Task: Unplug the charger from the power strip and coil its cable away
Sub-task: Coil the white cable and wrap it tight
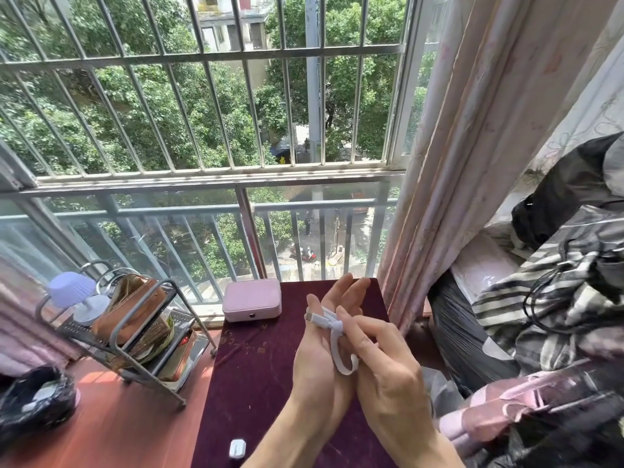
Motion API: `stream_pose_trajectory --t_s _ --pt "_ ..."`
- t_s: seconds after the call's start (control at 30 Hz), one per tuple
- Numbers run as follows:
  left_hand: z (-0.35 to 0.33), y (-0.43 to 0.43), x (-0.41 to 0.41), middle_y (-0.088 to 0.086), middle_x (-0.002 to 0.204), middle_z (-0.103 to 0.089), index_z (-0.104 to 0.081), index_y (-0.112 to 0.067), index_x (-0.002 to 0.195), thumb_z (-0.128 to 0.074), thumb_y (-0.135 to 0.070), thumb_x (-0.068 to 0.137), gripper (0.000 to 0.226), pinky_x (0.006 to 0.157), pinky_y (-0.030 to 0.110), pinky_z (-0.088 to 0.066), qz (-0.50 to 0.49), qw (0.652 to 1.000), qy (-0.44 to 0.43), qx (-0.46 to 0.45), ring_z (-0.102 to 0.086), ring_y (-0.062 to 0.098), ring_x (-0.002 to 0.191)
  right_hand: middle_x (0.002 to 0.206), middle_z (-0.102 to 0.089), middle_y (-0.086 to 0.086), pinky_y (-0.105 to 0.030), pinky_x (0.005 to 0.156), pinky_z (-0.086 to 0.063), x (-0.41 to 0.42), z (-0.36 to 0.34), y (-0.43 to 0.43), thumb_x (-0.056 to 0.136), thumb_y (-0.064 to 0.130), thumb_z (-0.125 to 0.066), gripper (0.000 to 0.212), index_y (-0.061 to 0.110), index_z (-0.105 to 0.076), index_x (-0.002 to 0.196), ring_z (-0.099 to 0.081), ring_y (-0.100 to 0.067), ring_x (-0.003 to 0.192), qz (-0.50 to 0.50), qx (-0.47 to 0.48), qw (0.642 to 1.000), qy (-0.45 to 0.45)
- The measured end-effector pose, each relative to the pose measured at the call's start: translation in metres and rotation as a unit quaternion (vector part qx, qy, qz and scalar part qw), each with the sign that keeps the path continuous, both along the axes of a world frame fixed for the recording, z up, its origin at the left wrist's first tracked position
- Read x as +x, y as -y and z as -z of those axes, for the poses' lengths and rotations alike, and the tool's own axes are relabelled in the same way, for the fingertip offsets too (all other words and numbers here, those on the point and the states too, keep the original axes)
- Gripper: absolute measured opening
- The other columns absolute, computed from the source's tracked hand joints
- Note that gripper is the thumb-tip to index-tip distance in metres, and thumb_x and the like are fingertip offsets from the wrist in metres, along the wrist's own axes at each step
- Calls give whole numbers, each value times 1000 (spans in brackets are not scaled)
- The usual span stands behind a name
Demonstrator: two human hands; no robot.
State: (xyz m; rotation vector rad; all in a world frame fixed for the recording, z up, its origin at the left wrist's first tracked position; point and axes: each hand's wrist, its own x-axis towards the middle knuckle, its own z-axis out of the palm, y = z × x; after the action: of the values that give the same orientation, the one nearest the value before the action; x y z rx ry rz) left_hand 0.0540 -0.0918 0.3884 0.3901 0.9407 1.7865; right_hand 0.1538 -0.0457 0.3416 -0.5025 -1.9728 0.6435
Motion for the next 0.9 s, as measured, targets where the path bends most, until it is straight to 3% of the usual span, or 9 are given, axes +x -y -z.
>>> stream_pose_trajectory --t_s 0.17,0.33,0.43,0.53,0.6,0.7,0.73,0.8,0.9 --pt "7 9 0 4 146 -61 -56 -16 144 -34 -47 102 56 82 23 -61 49 999 16 2 -60 11 130 119 -66 -1 -10 93 -44 8 3 -3 104 11 -55 43 8 -61 147 -61 -12 110 -6 48 998 30" --pt "9 26 -25 10 147 -57 -53 -4 146 -39 -57 102 70 105 30 -52 152 987 -9 -59 -57 17 133 117 -69 2 -11 93 -47 15 7 -17 96 -6 -63 45 7 -68 140 -65 -11 109 -11 29 999 21" --pt "-1 41 -59 16 139 -65 -66 -8 134 -39 -55 101 64 110 35 -48 225 961 -134 -86 -60 28 132 110 -68 4 -13 90 -50 25 7 -31 91 -6 -67 53 13 -67 141 -66 -13 103 -14 25 998 47" --pt "-12 42 -75 -1 112 -78 -75 -27 114 -56 -64 87 49 95 41 -58 126 903 -387 -138 -74 19 103 107 -69 4 -14 90 -51 29 5 -42 93 -1 -68 55 19 -64 144 -66 -13 101 -30 24 996 82" --pt "-14 35 -72 -23 122 -66 -62 -43 126 -55 -72 85 51 98 28 -49 57 843 -523 -113 -63 2 116 108 -69 6 -9 91 -45 26 3 -46 93 -1 -69 54 19 -66 144 -64 -9 102 -48 35 993 103" --pt "-8 17 -68 -32 140 -47 -55 -44 134 -42 -72 92 52 116 29 -28 113 731 -668 -86 -33 -1 142 110 -67 6 -9 91 -46 20 -2 -49 99 5 -66 48 20 -66 145 -64 -11 105 -73 49 992 92" --pt "-5 13 -69 -28 138 -51 -59 -38 130 -39 -68 95 50 117 32 -26 141 719 -675 -84 -35 1 141 111 -67 7 -12 91 -49 19 -3 -50 99 4 -65 49 21 -66 145 -65 -13 105 -79 50 992 87" --pt "1 9 -71 -19 125 -60 -62 -29 120 -37 -60 99 46 113 37 -33 176 736 -649 -79 -46 7 130 110 -66 7 -15 90 -51 17 -4 -51 95 -3 -66 56 22 -66 145 -66 -15 105 -76 58 992 87" --pt "8 9 -71 -10 102 -63 -62 -28 105 -35 -64 99 46 94 32 -42 176 758 -623 -77 -52 8 103 110 -68 6 -13 90 -49 18 0 -52 94 -5 -67 58 21 -66 146 -65 -13 106 -66 61 993 81"
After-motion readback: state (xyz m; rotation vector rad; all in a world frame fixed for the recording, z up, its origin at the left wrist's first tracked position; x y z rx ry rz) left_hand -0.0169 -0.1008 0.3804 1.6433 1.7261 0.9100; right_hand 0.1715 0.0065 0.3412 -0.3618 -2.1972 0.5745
